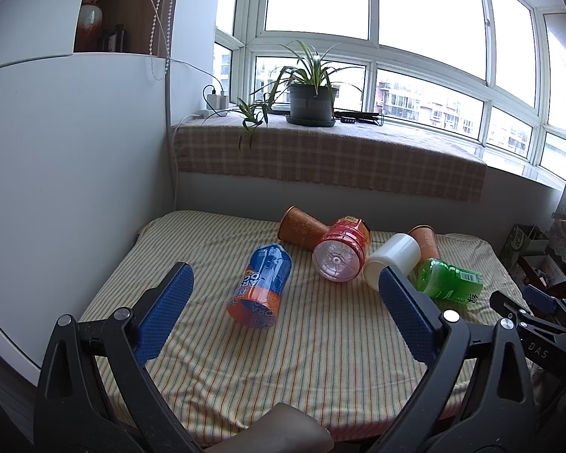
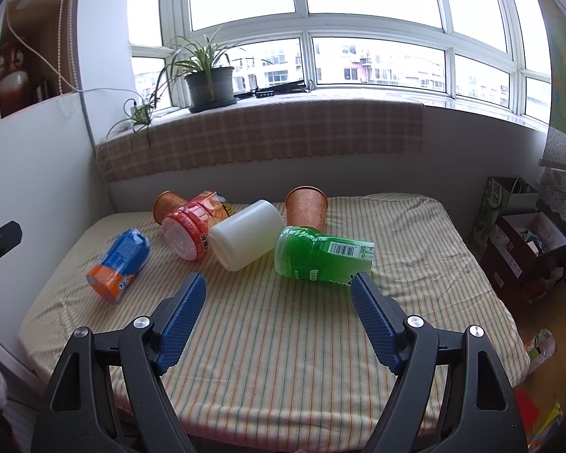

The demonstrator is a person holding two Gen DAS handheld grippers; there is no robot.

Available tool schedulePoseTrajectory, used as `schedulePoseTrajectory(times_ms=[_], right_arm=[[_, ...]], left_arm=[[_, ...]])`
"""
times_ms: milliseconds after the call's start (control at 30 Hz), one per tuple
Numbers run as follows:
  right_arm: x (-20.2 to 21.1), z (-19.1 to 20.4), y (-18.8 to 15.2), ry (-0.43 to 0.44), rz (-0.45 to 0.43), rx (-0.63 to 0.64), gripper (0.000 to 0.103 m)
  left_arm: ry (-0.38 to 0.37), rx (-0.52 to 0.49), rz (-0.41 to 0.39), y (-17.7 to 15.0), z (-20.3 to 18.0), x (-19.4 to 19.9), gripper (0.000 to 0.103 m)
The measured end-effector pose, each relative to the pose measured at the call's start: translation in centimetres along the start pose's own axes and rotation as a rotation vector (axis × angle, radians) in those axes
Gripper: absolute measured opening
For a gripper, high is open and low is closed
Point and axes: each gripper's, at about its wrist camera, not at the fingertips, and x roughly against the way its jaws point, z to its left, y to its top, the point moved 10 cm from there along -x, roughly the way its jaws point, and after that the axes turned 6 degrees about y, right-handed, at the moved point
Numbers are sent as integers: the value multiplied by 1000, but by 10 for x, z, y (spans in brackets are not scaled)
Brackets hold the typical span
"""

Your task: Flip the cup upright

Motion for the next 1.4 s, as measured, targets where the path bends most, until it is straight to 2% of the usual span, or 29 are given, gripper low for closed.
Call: schedulePoseTrajectory(times_ms=[900,1400], right_arm=[[-8,7,-3,13,23,14,79],[-33,33,6,66,36,69,79]], left_arm=[[5,3,6,4,3,3,100],[46,21,28,-2,26,-5,100]])
